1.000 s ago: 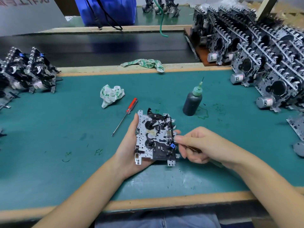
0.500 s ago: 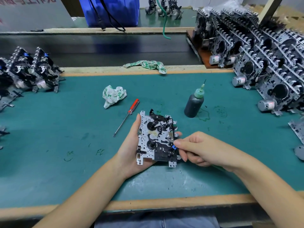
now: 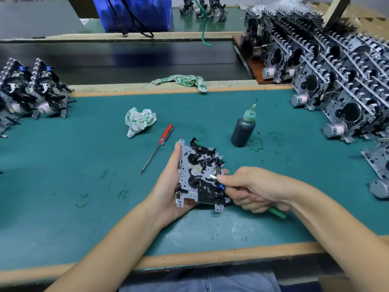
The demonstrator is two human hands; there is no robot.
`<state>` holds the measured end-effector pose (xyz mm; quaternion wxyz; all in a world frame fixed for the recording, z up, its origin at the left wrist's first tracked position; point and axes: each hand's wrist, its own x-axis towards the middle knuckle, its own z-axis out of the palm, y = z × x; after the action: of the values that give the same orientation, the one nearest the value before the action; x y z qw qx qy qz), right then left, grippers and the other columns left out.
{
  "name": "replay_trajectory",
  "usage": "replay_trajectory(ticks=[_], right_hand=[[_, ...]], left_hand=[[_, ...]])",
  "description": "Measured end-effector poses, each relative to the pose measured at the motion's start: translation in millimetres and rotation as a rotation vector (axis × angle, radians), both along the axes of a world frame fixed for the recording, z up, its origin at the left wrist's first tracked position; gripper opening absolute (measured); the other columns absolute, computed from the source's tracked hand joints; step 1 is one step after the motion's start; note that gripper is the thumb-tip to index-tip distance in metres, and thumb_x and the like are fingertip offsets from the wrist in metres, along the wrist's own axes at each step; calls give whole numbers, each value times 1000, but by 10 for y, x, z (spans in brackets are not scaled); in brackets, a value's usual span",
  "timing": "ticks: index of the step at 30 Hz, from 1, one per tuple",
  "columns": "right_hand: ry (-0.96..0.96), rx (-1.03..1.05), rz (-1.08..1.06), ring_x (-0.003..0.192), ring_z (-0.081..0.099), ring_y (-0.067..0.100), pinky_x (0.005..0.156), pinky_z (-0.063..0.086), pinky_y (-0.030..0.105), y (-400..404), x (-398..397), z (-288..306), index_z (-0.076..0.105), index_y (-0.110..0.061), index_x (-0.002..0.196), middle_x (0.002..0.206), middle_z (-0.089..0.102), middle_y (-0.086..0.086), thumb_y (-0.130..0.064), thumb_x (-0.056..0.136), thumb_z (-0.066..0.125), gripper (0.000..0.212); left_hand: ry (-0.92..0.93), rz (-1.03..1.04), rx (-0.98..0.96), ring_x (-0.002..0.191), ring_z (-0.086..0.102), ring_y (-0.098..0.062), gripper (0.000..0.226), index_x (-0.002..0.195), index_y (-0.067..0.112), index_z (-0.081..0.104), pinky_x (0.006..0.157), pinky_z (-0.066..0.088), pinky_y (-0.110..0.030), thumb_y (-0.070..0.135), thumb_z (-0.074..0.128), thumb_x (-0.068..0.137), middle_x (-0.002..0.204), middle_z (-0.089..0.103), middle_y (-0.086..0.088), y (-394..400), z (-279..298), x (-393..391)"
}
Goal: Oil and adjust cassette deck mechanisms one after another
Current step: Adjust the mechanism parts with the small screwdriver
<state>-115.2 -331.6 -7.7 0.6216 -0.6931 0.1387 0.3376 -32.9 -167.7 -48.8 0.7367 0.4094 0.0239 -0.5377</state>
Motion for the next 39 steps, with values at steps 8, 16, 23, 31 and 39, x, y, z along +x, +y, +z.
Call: replay_trajectory(ticks=[8, 16, 23, 31, 39], right_hand=[[46, 207, 64, 26, 15, 2, 31, 11, 12, -96, 7, -37, 35, -17, 51, 33, 22, -7, -48, 87, 44, 49], [-52, 239, -148, 32, 17, 5, 32, 18, 12, -130, -81, -62, 46, -17, 54, 40, 24, -6, -43, 87, 49, 43], [-69, 177, -109, 32, 16, 4, 34, 16, 10, -38, -29, 13, 55, -19, 53, 39, 28, -7, -42, 91, 44, 45], [-218, 94, -47, 44, 38, 10, 45, 32, 18, -58, -65, 30, 62, -10, 67, 49, 47, -1, -38, 89, 44, 39], [-197, -19, -12, 33, 34, 6, 35, 23, 15, -74, -62, 9, 59, -18, 63, 45, 50, 2, -33, 96, 43, 39]], left_hand=[[27, -21, -54, 107, 64, -29, 81, 116, 6, 66, 92, 52, -38, 71, 26, 88, 122, 63, -21, 23, -4, 10], [65, -10, -89, 103, 66, -25, 77, 111, 11, 71, 90, 53, -36, 70, 27, 87, 120, 65, -14, 45, -23, 32], [60, -19, -80, 119, 57, -29, 80, 123, 8, 62, 104, 42, -41, 71, 30, 86, 130, 58, -17, 44, -32, 30], [90, -14, -133, 110, 63, -29, 79, 114, 5, 68, 92, 53, -39, 69, 29, 87, 123, 62, -19, 43, -18, 19], [91, -24, -137, 116, 57, -33, 84, 129, 1, 54, 102, 44, -41, 70, 29, 87, 133, 52, -25, 23, -9, 16]])
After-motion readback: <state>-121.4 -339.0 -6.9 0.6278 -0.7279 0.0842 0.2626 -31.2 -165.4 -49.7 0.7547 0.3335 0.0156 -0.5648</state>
